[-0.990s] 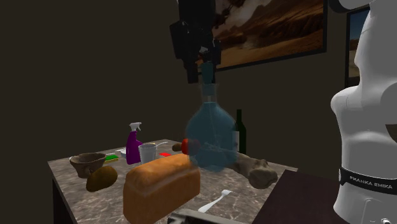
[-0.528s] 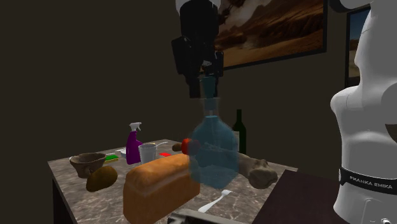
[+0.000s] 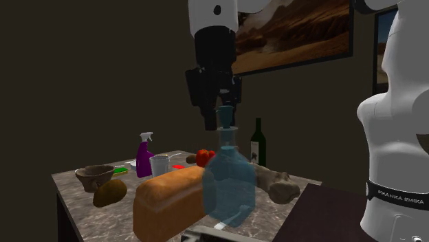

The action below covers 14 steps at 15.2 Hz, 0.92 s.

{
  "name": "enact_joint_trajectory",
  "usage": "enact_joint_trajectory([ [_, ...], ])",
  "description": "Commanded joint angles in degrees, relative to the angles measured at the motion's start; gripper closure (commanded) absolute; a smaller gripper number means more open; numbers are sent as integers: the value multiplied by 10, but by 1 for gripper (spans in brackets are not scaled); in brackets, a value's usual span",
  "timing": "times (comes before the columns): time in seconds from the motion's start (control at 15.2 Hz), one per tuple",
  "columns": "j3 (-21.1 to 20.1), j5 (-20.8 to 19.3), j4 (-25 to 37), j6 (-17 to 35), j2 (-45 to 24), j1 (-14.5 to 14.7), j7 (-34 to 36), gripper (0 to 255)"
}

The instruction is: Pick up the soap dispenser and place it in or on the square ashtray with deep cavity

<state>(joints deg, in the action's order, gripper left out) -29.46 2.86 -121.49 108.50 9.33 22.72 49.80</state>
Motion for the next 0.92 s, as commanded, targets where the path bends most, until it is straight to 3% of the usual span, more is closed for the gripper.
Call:
enact_joint_trajectory([
  [0.0,-1,-2,-10,15,-5,0,2,255],
  [0.86,-11,-23,-75,120,-50,0,21,255],
])
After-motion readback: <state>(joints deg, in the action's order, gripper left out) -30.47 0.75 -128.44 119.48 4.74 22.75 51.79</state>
